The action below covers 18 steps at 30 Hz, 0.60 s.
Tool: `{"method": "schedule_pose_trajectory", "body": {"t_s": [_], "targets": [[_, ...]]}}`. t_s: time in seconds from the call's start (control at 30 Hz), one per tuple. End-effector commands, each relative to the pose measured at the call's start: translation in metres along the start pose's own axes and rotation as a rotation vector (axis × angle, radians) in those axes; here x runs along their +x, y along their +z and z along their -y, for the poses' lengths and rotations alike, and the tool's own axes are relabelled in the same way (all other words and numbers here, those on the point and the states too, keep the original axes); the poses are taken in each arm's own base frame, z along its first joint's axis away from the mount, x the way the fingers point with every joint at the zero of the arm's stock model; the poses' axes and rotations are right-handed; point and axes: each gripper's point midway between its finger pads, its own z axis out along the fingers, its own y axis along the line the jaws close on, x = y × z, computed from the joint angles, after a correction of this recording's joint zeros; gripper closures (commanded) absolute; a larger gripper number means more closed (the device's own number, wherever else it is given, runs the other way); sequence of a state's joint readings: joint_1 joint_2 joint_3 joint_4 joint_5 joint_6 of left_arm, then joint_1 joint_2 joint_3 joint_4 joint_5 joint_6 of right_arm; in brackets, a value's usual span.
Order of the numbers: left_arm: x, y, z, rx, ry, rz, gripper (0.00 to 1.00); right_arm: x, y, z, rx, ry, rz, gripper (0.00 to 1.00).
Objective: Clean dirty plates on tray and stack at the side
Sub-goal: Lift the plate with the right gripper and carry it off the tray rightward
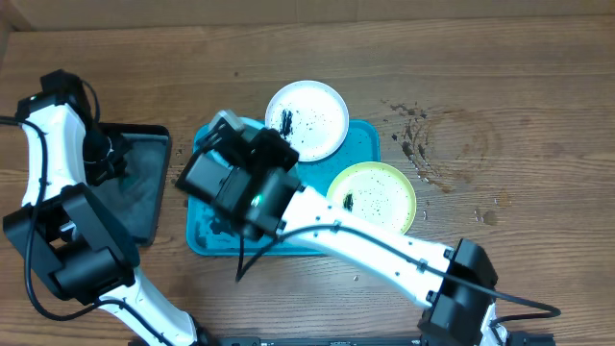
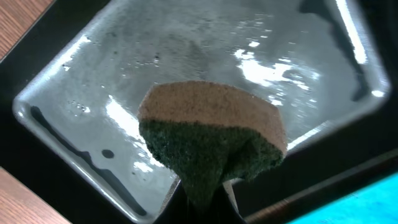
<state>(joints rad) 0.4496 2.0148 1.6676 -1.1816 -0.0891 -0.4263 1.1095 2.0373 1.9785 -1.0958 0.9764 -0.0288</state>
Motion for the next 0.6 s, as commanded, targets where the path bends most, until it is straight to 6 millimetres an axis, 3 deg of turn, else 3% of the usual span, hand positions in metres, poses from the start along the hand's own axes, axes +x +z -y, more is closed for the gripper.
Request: {"method": "schedule_pose_trajectory", "body": {"t_s": [0.0,0.17,0.47,0.53,0.57], "targets": [[0.0,0.018,-0.012,-0.016,-0.008,-0.049,0.96,-0.017,-0.029,0.037,0.157,-0.04,0.07,0.96],[-0.001,0.024,-0.017,0.027,-0.045,-0.084,0.96,-0.024,-0.051,0.051,0.304,-0.064,0.104,0.96],[-0.001,0.024,-0.025,0.078,-0.084,-0.114,0.96,-0.027,-0.06,0.051,0.333,-0.104,0.114,0.96],[-0.001,0.024,-0.025,0.08,-0.086,-0.116,0.96,-0.027,-0.054,0.037,0.239,-0.056,0.125,0.96],[-0.001,0.024,-0.024,0.086,-0.083,-0.119,0.96,-0.024,-0.045,0.012,0.08,-0.063,0.116,0.96]]}}
